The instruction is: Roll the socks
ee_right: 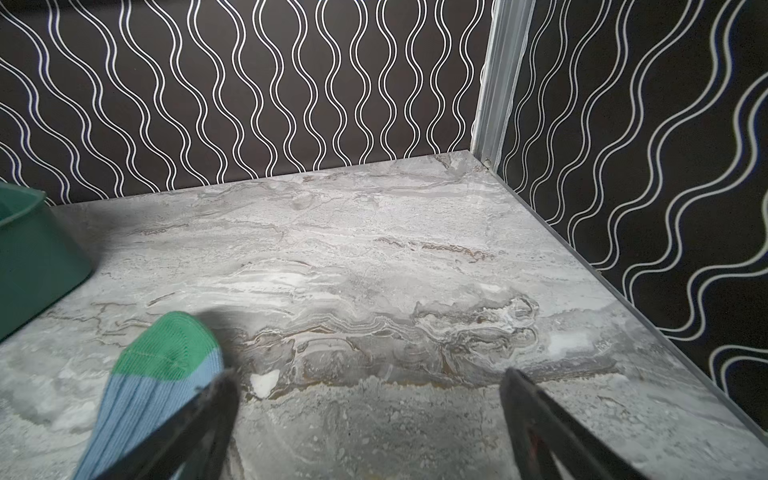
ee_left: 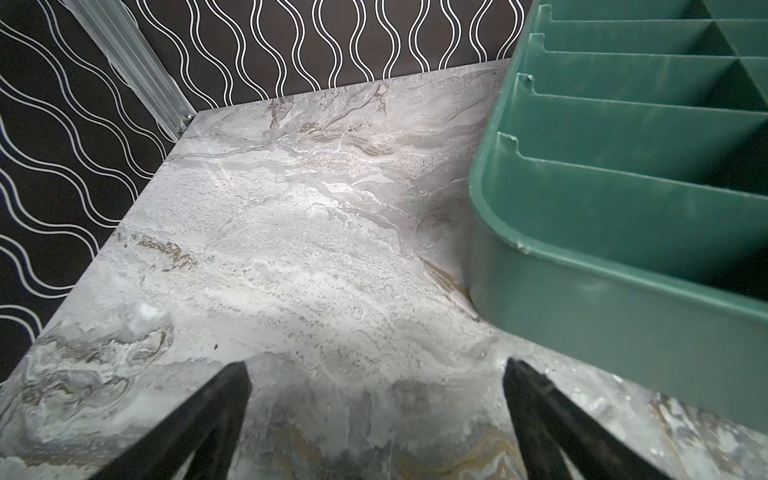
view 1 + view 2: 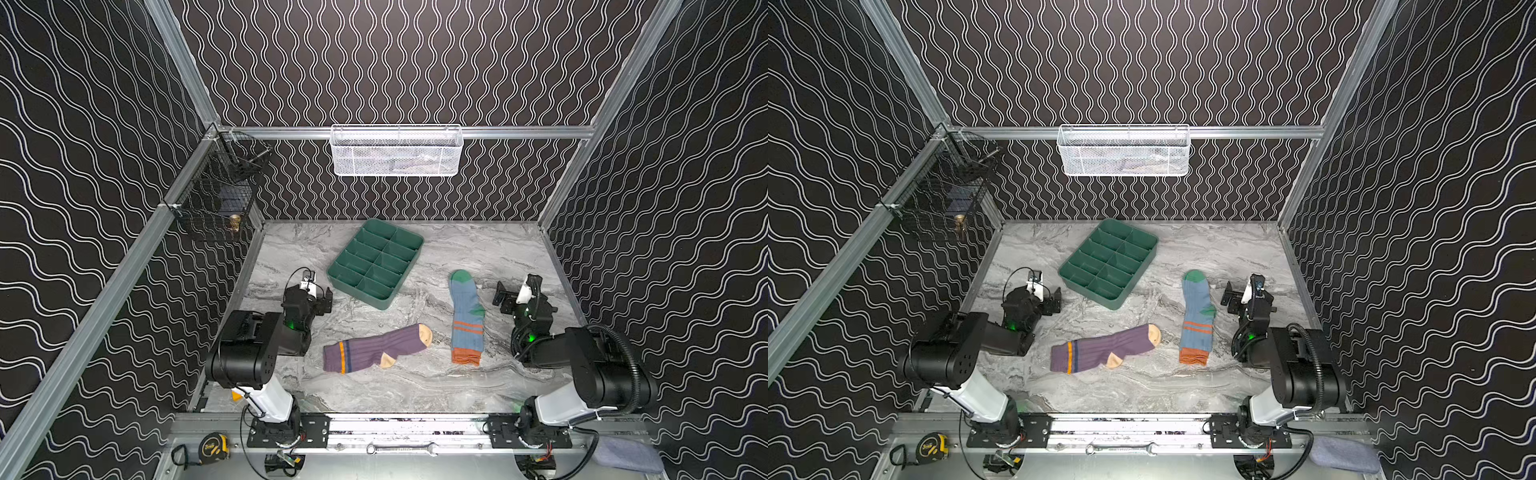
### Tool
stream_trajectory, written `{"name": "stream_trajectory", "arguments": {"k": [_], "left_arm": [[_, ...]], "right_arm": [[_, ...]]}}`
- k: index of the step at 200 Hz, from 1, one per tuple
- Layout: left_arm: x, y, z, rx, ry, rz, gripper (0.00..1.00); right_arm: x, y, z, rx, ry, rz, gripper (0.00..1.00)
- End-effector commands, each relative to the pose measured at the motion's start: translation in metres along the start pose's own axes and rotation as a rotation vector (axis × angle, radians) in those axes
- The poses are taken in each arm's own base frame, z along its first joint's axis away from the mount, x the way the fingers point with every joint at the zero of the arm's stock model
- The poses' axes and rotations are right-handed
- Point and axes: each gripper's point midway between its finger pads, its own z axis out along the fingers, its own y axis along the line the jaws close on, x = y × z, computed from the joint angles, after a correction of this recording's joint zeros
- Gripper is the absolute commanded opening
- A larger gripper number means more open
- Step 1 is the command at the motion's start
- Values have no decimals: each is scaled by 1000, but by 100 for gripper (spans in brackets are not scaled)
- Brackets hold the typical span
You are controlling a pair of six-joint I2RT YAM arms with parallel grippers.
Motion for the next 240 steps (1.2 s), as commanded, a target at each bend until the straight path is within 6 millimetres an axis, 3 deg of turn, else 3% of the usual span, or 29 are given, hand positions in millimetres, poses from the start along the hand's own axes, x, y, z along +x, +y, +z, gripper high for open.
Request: {"name": "stream_trajectory", "arguments": {"k": [1, 196, 224, 240], "left_arm": [[-8, 1, 0, -2, -33, -10, 99], [-7, 0, 0, 7, -29, -15, 99], [-20, 22, -3, -106, 20, -56, 99], [-46, 27, -10, -115, 18, -57, 99]], "right_arm": [[-9, 1, 0, -1, -37, 9, 100], [-9, 1, 0, -3, -36, 10, 100], [-25, -7, -3, 49, -49, 29, 100], [-41, -4, -3, 41, -17, 22, 100]]}}
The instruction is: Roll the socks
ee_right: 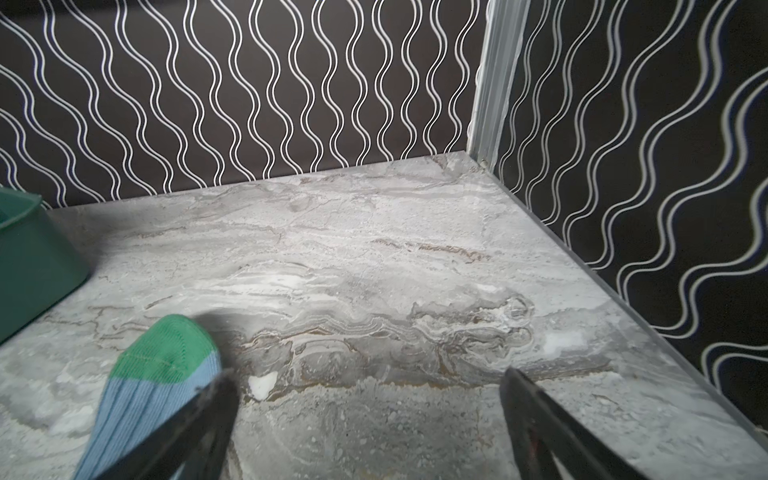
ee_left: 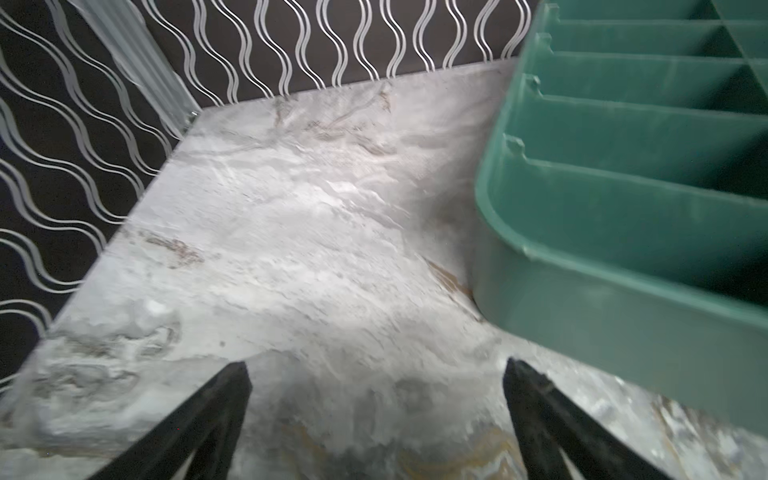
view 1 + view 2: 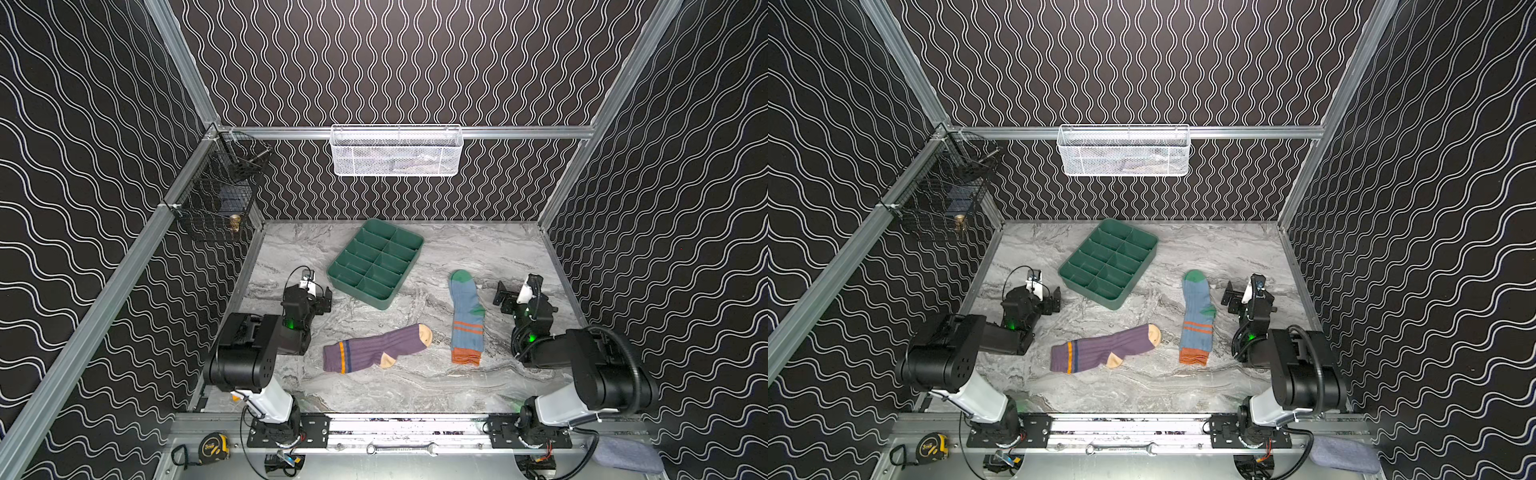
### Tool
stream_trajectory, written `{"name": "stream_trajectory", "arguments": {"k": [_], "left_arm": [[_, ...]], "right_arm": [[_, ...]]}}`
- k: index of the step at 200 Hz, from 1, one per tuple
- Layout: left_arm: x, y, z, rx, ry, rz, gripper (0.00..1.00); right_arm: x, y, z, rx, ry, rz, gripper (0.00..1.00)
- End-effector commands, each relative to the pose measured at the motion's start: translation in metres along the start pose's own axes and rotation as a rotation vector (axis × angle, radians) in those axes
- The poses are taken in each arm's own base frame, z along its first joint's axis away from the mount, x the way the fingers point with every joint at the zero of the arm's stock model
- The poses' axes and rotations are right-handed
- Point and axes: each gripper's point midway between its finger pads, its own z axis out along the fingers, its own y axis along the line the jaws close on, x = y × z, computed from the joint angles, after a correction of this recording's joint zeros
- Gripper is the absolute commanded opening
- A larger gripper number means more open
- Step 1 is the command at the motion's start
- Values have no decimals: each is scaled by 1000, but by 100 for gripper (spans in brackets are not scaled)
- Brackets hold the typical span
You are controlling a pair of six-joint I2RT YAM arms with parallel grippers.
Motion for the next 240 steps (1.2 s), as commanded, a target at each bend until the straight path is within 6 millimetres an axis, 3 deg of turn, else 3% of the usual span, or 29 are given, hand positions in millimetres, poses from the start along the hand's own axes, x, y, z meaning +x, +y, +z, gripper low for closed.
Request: {"name": "stream_trajectory", "arguments": {"k": [1, 23, 38, 48, 64, 75, 90, 95, 108, 137, 174, 204, 240], "left_arm": [[-26, 14, -8, -62, 19, -31, 99], [-83, 12, -33, -9, -93, -43, 99], [-122, 22, -50, -26, -131, -122, 99], [-134, 37, -60, -98, -95, -255, 99], [-138, 60, -74, -226, -7, -458, 99], [-147, 50, -76, -160, 24, -450, 99], [-161, 24, -84, 5, 11, -446, 99], [-164, 16, -87, 52, 0, -445, 99], [-170, -9, -96, 159, -10, -412, 99], [-162, -60, -114, 313, 64, -273, 99], [-139, -86, -125, 359, 146, -150, 99], [-123, -83, -122, 330, 176, -166, 98], [-121, -83, -121, 327, 174, -182, 98]], "right_arm": [[-30, 0, -1, 13, -4, 15, 100], [-81, 8, -9, -21, -55, 116, 100], [-103, 1, -9, 37, -20, 337, 100], [-107, -3, -7, 78, 47, 468, 100], [-123, 28, 1, -80, 159, 520, 100], [-129, 49, 6, -182, 218, 506, 100], [-119, 63, 13, -176, 343, 543, 100], [-124, 72, 17, -174, 362, 534, 100], [-107, 91, 20, -109, 479, 464, 100], [-77, 176, 15, -190, 644, 327, 100], [-29, 275, -1, -321, 773, 211, 99], [11, 321, -6, -350, 848, 106, 98], [45, 343, -3, -381, 896, 66, 90]]}}
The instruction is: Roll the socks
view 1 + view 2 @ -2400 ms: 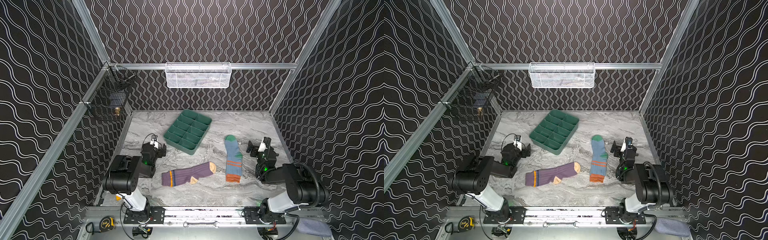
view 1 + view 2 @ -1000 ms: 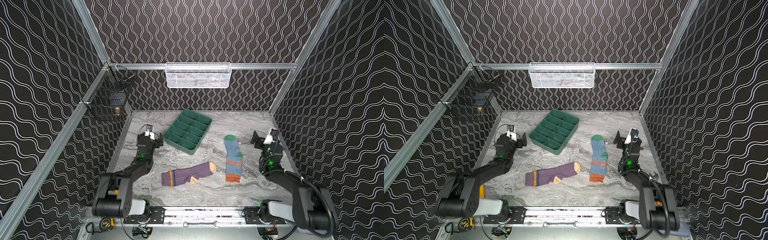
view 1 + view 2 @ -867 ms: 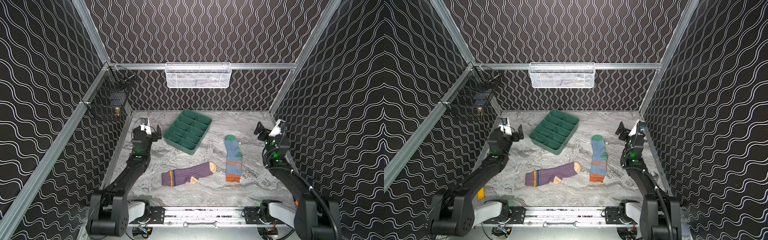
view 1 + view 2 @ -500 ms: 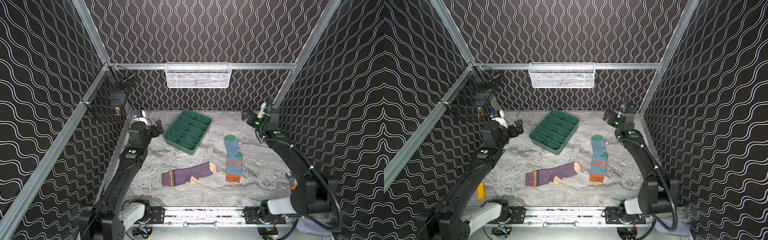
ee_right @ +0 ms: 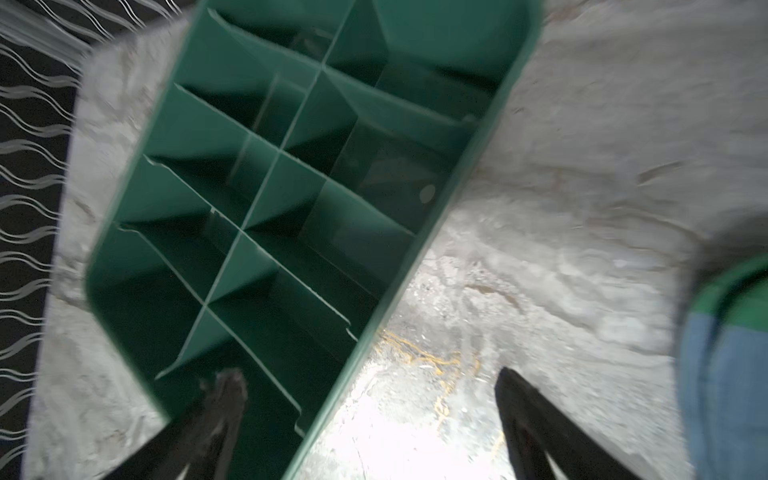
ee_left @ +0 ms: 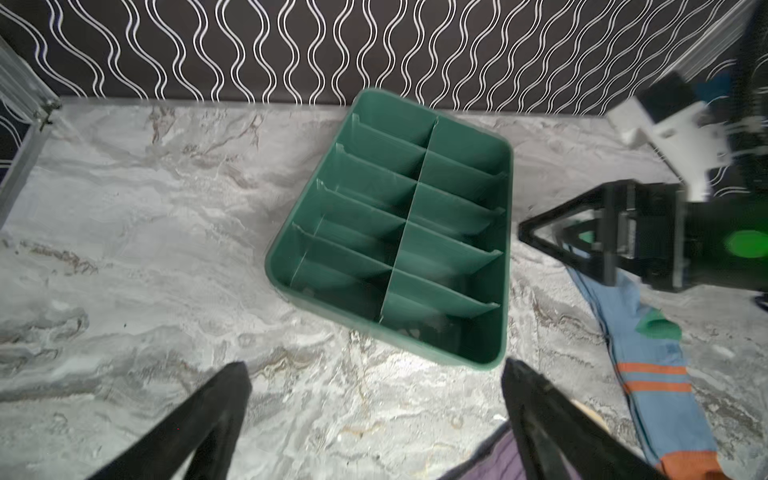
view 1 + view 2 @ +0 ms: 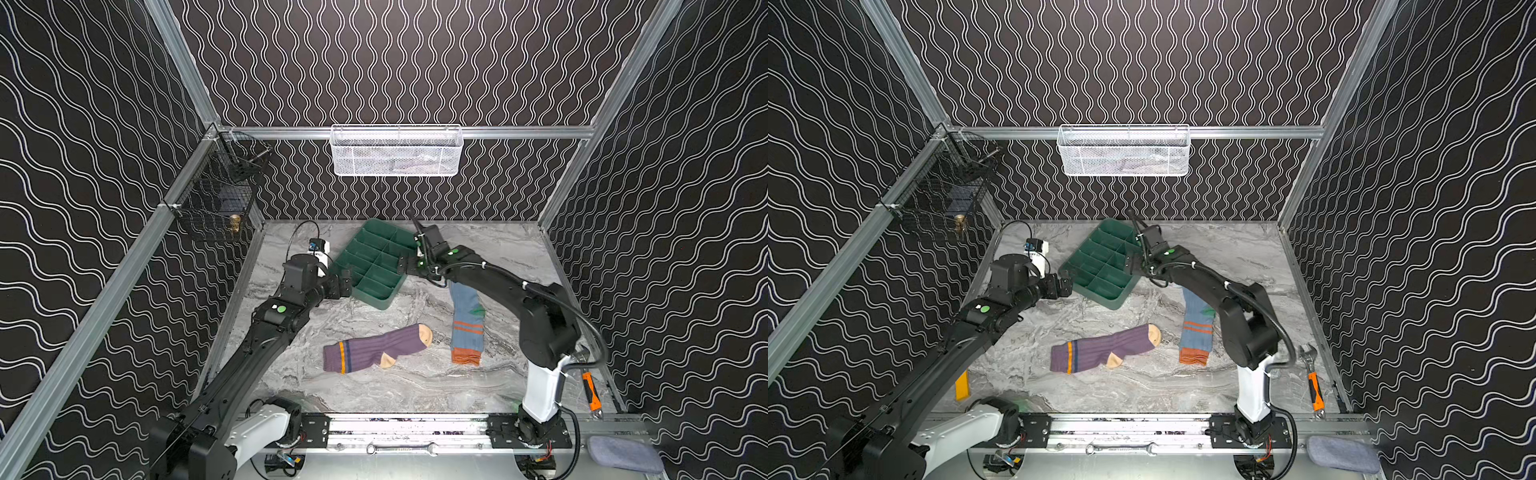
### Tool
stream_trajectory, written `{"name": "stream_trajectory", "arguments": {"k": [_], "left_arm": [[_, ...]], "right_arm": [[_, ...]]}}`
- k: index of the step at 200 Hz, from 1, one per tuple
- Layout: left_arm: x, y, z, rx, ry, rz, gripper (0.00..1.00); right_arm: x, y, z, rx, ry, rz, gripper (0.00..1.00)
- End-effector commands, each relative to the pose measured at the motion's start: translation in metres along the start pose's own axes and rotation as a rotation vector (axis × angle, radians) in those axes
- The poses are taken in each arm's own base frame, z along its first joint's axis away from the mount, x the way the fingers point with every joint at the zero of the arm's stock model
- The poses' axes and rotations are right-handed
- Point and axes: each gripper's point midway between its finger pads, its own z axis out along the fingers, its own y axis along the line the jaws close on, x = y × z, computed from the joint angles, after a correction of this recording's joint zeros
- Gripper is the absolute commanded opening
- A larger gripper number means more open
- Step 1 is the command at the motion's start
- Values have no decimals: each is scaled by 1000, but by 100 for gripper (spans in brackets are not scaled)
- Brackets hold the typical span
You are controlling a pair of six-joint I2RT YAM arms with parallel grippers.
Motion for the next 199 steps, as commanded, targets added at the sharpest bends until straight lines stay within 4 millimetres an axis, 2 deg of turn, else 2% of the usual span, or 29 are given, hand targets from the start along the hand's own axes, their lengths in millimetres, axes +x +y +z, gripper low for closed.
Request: {"name": "stream_trajectory", "arguments": {"k": [1, 23, 54, 62, 82, 121, 132, 146, 183, 199], "left_arm": [[-2, 1, -1, -8, -15, -2, 98], [-4, 2, 0, -15, -10, 5, 99], [-7, 0, -2, -11, -6, 24, 99], [-7, 0, -2, -10, -4, 23, 99], [-8, -2, -2, 3, -1, 22, 99], [-7, -7, 0, 25, 10, 15, 99], [-6, -7, 1, 28, 17, 15, 99], [-4, -8, 2, 32, 24, 14, 99], [-5, -8, 2, 33, 30, 19, 99], [-5, -8, 1, 32, 31, 23, 99]], "right_arm": [[9, -1, 15, 21, 35, -4, 90], [16, -4, 31, 38, 61, -17, 78], [16, -2, 37, 30, 48, -44, 62], [14, -2, 38, 29, 41, -54, 59], [10, -3, 40, 41, 23, -84, 44], [-3, -3, 48, 76, -4, -176, 31], [-6, -2, 50, 80, -8, -209, 22], [-10, -1, 52, 83, -15, -247, 16], [-13, 15, 55, 19, -8, -322, 15], [-12, 16, 58, 27, -2, -301, 16]]}}
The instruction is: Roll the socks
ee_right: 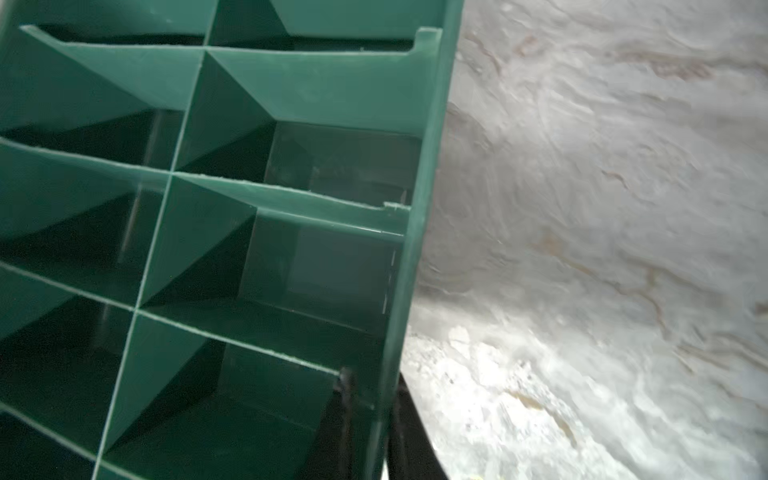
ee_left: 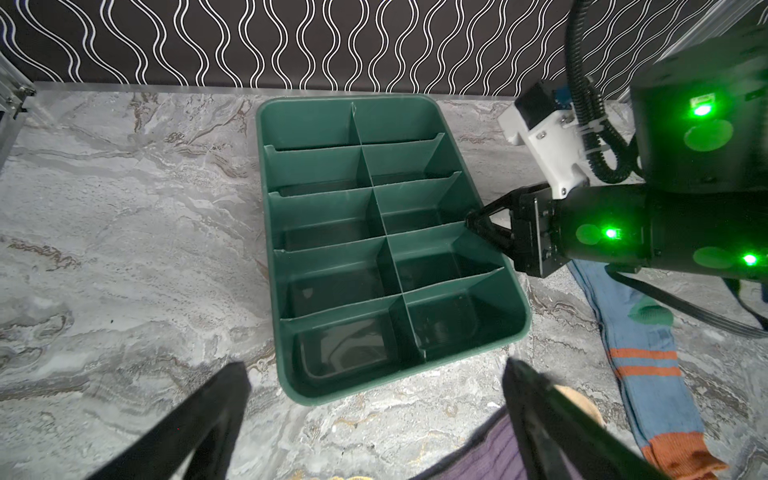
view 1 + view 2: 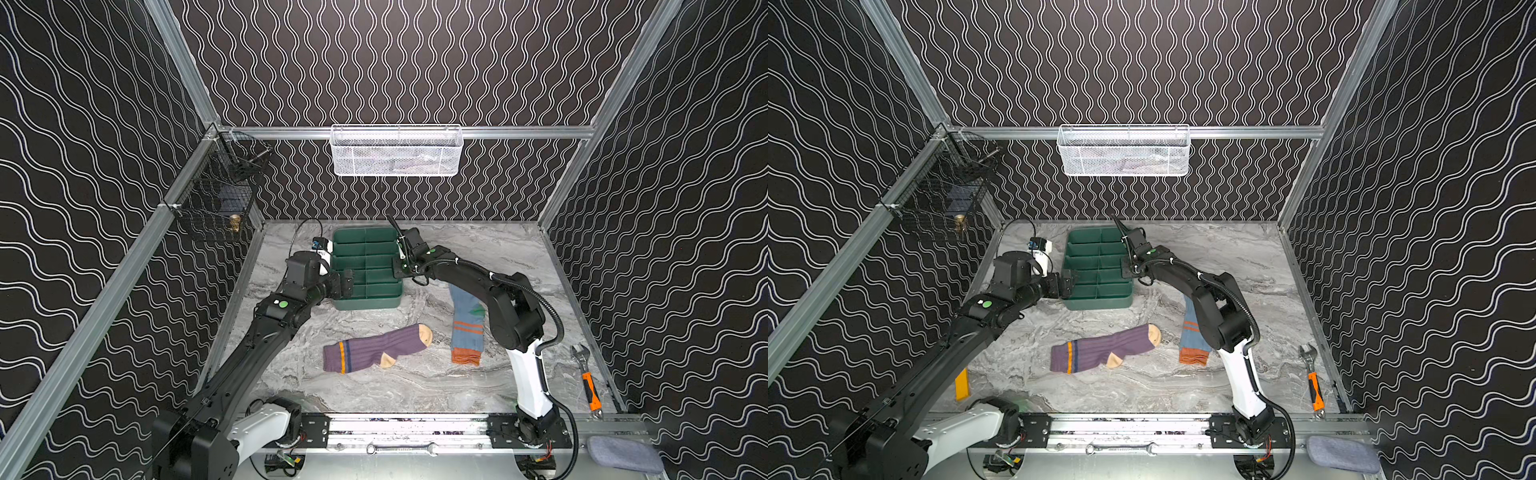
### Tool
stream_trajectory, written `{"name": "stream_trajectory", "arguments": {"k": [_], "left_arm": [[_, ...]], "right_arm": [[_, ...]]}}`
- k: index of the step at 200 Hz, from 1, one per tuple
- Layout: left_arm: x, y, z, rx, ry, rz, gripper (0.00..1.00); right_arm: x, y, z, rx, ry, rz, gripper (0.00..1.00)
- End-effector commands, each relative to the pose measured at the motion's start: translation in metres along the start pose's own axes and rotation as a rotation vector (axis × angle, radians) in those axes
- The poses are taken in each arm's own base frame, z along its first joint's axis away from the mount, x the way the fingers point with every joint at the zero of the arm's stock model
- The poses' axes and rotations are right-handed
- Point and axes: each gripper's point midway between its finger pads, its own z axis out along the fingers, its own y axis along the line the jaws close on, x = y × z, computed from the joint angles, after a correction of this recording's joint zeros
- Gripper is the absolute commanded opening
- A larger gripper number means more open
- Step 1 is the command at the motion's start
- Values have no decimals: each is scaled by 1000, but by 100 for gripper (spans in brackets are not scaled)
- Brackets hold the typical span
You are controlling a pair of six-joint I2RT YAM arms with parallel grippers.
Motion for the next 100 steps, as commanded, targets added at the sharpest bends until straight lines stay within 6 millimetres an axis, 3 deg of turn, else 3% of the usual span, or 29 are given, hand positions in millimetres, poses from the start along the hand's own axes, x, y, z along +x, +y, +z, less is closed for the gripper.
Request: {"name": "stream_trajectory", "arguments": {"k": [1, 38, 60, 77, 100], "left_arm": [[-2, -2, -1, 11, 0, 20, 99], [2, -4, 1, 20, 13, 22, 99], [1, -7, 1, 40, 13, 28, 99], [-5, -14, -1, 73, 2, 48, 99], [-17, -31, -6, 126, -26, 107, 99]], "right_arm": [[2, 1, 3, 11, 17, -39, 16], [2, 13, 11, -28, 32, 3, 20], [1, 12, 5, -21, 33, -7, 34], [-6, 5, -16, 4, 13, -5, 51], [-18, -12, -61, 3, -45, 30, 74]]}}
